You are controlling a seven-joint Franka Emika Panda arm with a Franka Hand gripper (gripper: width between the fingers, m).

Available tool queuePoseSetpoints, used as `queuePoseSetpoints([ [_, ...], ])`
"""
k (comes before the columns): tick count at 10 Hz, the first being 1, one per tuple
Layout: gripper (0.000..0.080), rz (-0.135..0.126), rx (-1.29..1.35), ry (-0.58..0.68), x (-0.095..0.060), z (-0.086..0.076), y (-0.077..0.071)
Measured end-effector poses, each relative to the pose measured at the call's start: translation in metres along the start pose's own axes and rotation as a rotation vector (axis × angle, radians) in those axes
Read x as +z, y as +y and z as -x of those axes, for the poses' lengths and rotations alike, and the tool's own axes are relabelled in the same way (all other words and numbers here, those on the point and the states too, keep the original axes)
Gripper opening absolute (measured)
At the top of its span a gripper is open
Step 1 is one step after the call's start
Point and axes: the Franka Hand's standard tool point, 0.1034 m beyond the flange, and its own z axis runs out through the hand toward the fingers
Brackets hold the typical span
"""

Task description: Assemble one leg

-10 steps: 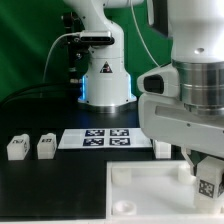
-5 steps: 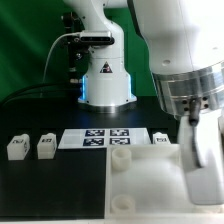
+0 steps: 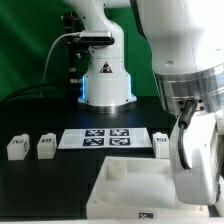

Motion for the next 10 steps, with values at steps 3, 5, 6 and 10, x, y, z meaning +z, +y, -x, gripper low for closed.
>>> queuePoseSetpoints([
  [3, 0.0644, 0.010, -0.010, 0.007, 0.005, -0.003, 0.006],
  [5, 0.0648, 0.002, -0.021, -0.004, -0.009, 0.005, 0.010],
  [6, 0.0648, -0.005, -0.025, -0.012, -0.018, 0.009, 0.010],
  [10, 0.0648, -0.002, -0.024, -0.010, -0.016, 0.008, 0.011],
])
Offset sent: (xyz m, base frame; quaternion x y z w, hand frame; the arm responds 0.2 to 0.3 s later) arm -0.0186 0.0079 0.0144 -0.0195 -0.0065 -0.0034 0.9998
